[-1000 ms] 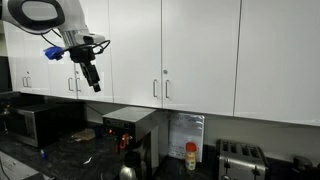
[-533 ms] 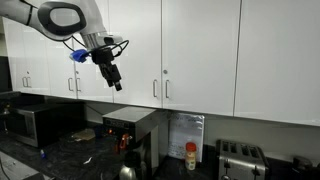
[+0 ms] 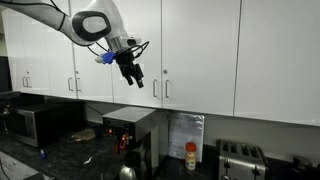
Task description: Open the cupboard
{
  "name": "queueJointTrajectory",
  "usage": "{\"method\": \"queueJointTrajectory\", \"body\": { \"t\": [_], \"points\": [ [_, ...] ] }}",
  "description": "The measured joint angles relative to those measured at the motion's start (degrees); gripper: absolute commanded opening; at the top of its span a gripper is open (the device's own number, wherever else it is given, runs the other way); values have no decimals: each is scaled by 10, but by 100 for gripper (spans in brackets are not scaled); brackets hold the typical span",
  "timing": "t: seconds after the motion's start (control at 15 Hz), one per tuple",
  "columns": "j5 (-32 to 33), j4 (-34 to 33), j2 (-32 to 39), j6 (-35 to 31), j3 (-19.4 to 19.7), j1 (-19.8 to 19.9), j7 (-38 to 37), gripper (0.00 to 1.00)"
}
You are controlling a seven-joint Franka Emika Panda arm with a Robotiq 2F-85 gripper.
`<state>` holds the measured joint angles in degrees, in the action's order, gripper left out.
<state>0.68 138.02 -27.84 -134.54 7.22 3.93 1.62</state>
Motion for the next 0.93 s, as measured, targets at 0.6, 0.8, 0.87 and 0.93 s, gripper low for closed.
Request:
{"method": "queueJointTrajectory", "body": {
  "t": [0.6, 0.8, 0.87, 0.93],
  "points": [
    [0, -47, 71, -31, -16, -1, 0, 100],
    [0, -48, 71, -31, -16, -1, 0, 100],
    [0, -48, 71, -31, -16, -1, 0, 100],
    [0, -49, 71, -31, -16, -1, 0, 100]
  ]
}}
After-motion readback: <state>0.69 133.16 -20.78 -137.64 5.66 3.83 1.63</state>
